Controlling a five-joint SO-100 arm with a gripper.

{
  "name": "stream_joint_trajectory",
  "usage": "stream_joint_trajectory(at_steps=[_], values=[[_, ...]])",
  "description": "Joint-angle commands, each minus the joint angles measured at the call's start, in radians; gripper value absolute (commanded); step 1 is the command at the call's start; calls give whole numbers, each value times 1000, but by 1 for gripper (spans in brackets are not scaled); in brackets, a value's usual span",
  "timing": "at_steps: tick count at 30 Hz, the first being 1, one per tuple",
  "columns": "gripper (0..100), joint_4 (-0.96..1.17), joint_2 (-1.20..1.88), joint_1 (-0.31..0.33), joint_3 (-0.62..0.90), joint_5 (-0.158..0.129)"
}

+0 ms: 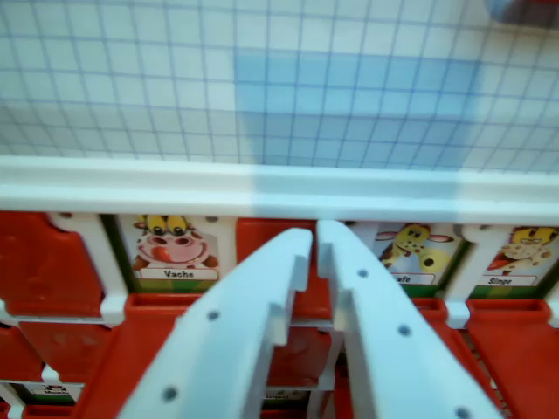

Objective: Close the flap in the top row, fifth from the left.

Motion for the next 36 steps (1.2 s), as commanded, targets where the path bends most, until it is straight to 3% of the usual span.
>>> stream_joint_trajectory(at_steps=[1,7,17,19,22,27,36], values=[[0,46,91,-3,-58,11],[0,252,299,5,-29,40],[0,551,994,61,391,-26],[0,658,1150,46,443,-23],[0,822,1341,11,480,-9],[0,1000,1529,-28,480,-11],[0,1032,1557,-97,396,-9]])
